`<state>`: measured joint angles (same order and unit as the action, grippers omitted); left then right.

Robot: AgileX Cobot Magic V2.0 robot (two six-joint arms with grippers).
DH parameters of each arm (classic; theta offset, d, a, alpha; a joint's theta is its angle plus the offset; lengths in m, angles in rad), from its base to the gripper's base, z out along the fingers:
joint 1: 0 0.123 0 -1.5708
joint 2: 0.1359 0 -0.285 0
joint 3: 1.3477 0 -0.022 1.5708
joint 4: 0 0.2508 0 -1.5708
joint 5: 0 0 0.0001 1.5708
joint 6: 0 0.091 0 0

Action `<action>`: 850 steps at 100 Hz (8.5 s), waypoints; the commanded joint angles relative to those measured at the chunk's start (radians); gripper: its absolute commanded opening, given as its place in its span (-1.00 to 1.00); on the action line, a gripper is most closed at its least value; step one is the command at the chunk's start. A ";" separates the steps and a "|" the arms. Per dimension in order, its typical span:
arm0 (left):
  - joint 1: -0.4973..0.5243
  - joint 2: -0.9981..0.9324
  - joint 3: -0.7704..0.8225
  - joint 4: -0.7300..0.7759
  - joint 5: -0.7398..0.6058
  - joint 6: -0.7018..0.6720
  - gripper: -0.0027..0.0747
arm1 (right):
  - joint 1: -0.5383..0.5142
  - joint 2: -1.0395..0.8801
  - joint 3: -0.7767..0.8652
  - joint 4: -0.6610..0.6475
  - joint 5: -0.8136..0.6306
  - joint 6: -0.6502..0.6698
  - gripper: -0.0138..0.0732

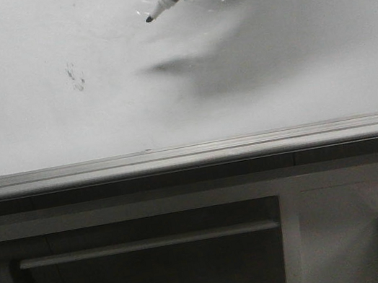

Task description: Write number 2 on whiteboard

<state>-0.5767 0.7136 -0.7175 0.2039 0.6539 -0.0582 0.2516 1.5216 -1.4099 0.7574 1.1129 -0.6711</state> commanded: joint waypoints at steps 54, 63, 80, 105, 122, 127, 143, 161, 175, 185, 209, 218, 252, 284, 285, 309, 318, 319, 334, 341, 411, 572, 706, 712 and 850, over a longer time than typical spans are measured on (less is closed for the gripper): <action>0.002 0.047 -0.028 0.002 -0.094 -0.010 0.42 | 0.002 0.032 -0.063 -0.102 -0.087 0.022 -0.62; 0.002 0.047 -0.028 0.002 -0.094 -0.010 0.42 | 0.001 0.032 -0.068 -0.139 -0.103 0.059 -0.62; 0.002 0.047 -0.028 0.013 -0.094 -0.010 0.42 | -0.027 0.022 -0.082 -0.212 -0.032 0.099 -0.62; 0.002 0.047 -0.028 0.014 -0.095 -0.010 0.42 | 0.037 0.035 -0.012 -0.209 -0.078 0.099 -0.62; 0.002 0.047 -0.028 0.014 -0.095 -0.010 0.42 | 0.092 0.066 -0.016 -0.209 -0.141 0.103 -0.62; 0.002 0.047 -0.028 0.017 -0.095 -0.010 0.42 | 0.085 0.068 -0.016 -0.230 -0.125 0.115 -0.62; 0.002 0.047 -0.028 0.024 -0.095 -0.010 0.42 | 0.024 0.050 -0.016 -0.290 -0.064 0.155 -0.62; 0.002 0.047 -0.028 0.031 -0.095 -0.010 0.42 | 0.013 0.045 -0.016 -0.299 -0.037 0.155 -0.62; 0.002 0.047 -0.028 0.042 -0.095 -0.010 0.42 | 0.043 0.045 -0.016 -0.297 -0.047 0.155 -0.62; 0.002 0.047 -0.028 0.042 -0.092 -0.005 0.42 | 0.052 0.033 -0.020 -0.261 -0.012 0.129 -0.62; 0.002 0.047 -0.103 -0.137 0.019 0.226 0.42 | 0.052 -0.075 -0.020 -0.140 0.090 0.018 -0.62; 0.002 0.051 -0.128 -0.288 0.069 0.437 0.42 | 0.052 -0.124 -0.014 -0.102 0.116 -0.013 -0.62; 0.002 0.195 -0.151 -0.893 0.145 1.026 0.42 | 0.213 -0.237 0.089 -0.012 0.168 -0.393 -0.62; -0.059 0.365 -0.244 -1.000 0.157 1.161 0.42 | 0.286 -0.233 0.089 -0.022 0.079 -0.402 -0.62; -0.065 0.373 -0.246 -1.000 0.157 1.161 0.42 | 0.286 -0.233 0.089 -0.022 0.077 -0.402 -0.62; -0.121 0.468 -0.310 -0.999 0.160 1.161 0.29 | 0.286 -0.233 0.089 -0.029 0.052 -0.402 -0.62; -0.121 0.464 -0.321 -0.999 0.159 1.161 0.19 | 0.286 -0.233 0.089 -0.043 0.052 -0.402 -0.62; -0.121 0.462 -0.321 -0.999 0.159 1.161 0.18 | 0.286 -0.233 0.089 -0.043 0.052 -0.402 -0.62; -0.121 0.464 -0.325 -0.999 0.159 1.161 -0.06 | 0.286 -0.233 0.089 -0.045 0.052 -0.402 -0.62; -0.121 0.464 -0.325 -1.001 0.159 1.161 -0.19 | 0.286 -0.233 0.089 -0.045 0.052 -0.402 -0.62; -0.119 0.464 -0.325 -0.994 0.159 1.161 -0.85 | 0.276 -0.235 0.087 -0.072 0.049 -0.395 -0.05; 0.352 0.457 0.042 -1.000 -0.627 0.884 -0.50 | 0.006 -0.724 0.452 -0.203 -0.244 0.047 -0.06; 0.554 -0.241 0.165 -0.472 -0.278 0.382 -0.36 | -0.035 -1.165 0.741 -0.899 -0.423 0.859 -0.78; 0.554 -0.275 0.202 -0.474 -0.306 0.382 -0.50 | -0.035 -1.190 0.759 -0.920 -0.431 0.857 -0.85; 0.481 -0.711 0.623 -0.261 -0.578 0.105 -0.98 | -0.035 -1.212 0.786 -0.967 -0.264 0.857 -0.85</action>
<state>-0.0974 0.0150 -0.1059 -0.1841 0.1940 0.2073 0.2185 0.3032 -0.5988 -0.1873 0.9119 0.1857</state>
